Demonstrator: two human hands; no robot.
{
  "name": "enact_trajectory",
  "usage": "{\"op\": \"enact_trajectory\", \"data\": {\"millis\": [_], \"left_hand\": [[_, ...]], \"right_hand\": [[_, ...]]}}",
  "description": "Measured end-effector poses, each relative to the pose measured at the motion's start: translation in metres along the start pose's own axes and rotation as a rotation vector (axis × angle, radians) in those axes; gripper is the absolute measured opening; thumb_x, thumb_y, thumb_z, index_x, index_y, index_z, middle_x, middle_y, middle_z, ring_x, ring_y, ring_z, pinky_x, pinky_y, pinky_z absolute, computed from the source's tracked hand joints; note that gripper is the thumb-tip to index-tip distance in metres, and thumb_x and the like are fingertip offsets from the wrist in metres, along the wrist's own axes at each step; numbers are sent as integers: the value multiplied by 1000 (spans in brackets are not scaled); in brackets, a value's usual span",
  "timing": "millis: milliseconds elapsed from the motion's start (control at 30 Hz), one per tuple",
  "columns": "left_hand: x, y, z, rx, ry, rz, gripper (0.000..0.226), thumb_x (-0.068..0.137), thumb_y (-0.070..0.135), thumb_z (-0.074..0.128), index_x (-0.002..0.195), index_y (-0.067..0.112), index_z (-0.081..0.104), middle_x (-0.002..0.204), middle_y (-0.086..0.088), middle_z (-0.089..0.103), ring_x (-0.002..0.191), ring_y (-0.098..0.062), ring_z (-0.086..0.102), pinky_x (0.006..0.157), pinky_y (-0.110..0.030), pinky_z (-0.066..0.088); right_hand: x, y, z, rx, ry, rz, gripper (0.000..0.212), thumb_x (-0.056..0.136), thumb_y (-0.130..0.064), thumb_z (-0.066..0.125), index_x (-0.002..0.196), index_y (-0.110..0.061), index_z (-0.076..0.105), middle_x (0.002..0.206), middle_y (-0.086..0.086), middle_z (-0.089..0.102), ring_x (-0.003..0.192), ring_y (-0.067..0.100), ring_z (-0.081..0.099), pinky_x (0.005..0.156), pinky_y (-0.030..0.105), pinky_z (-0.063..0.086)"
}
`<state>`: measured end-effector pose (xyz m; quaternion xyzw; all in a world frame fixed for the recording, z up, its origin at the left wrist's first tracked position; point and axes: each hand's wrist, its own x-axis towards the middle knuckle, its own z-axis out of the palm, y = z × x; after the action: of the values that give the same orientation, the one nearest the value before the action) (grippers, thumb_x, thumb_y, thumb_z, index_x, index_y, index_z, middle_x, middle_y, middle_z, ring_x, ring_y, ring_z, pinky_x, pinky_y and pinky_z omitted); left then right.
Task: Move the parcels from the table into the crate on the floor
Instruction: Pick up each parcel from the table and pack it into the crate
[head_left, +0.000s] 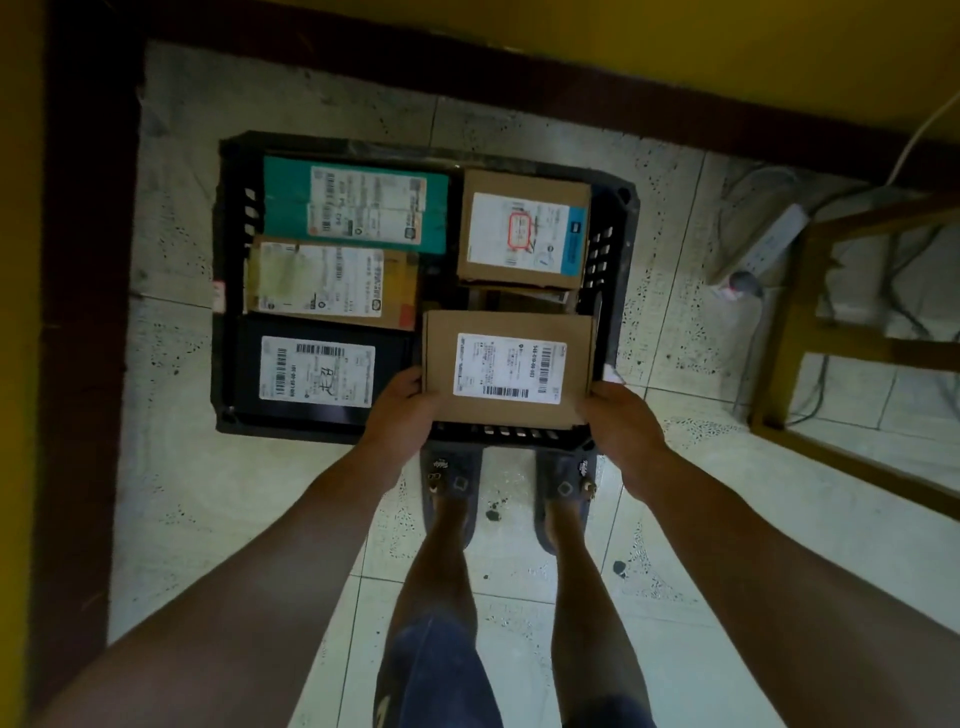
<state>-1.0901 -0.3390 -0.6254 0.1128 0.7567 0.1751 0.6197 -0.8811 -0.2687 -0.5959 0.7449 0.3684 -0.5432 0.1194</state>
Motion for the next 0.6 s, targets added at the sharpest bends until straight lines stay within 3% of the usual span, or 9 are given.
{"op": "enact_trajectory", "data": {"millis": [200,267,300,367,433,500,600], "left_hand": [[-9,10,-6,41,6,8,32,95,14,55,126,16,62,116,2,67,103,-12,62,82,-23,48],[-20,17,-9,22,42,14,21,95,15,56,115,14,65,103,6,67,91,-8,61,68,-8,44],[-27,22,-10,16,59,15,14,96,14,56,104,13,67,95,7,66,85,-7,60,59,-5,42],[-47,35,-11,8,50,20,15,97,14,52,95,10,67,90,2,66,84,-13,59,61,-9,42],[-71,52,-11,-32,12,13,23,97,18,51,113,13,67,106,-2,70,100,-17,63,85,-22,48],[-100,72,-10,-79,5,9,34,97,25,53,131,21,60,122,-2,67,113,-19,61,103,-37,46],[-151,106,-7,-126,12,75,35,98,30,53,132,22,57,123,-4,67,112,-22,62,102,-41,47]], "right_hand": [[-14,-1,-9,33,6,19,24,94,-14,50,110,-7,66,112,15,67,103,32,61,95,44,48],[-27,-1,-19,81,4,19,18,93,-13,52,97,-13,69,99,8,70,89,20,65,82,34,52],[-34,-2,-25,117,8,25,18,92,-13,53,87,-20,69,86,1,70,74,9,65,68,24,51],[-54,-4,-40,172,28,12,24,91,-14,56,74,-28,66,64,-13,65,53,-1,58,50,17,44],[-79,-13,-55,200,45,-4,16,91,-17,57,82,-25,68,68,-14,62,61,3,56,57,22,46],[-108,-22,-71,247,55,-48,12,91,-21,56,91,-27,68,86,-9,64,76,9,58,78,31,51],[-158,-33,-95,307,86,-104,35,90,-23,58,125,-24,62,126,-2,60,114,20,56,106,42,44]]}}
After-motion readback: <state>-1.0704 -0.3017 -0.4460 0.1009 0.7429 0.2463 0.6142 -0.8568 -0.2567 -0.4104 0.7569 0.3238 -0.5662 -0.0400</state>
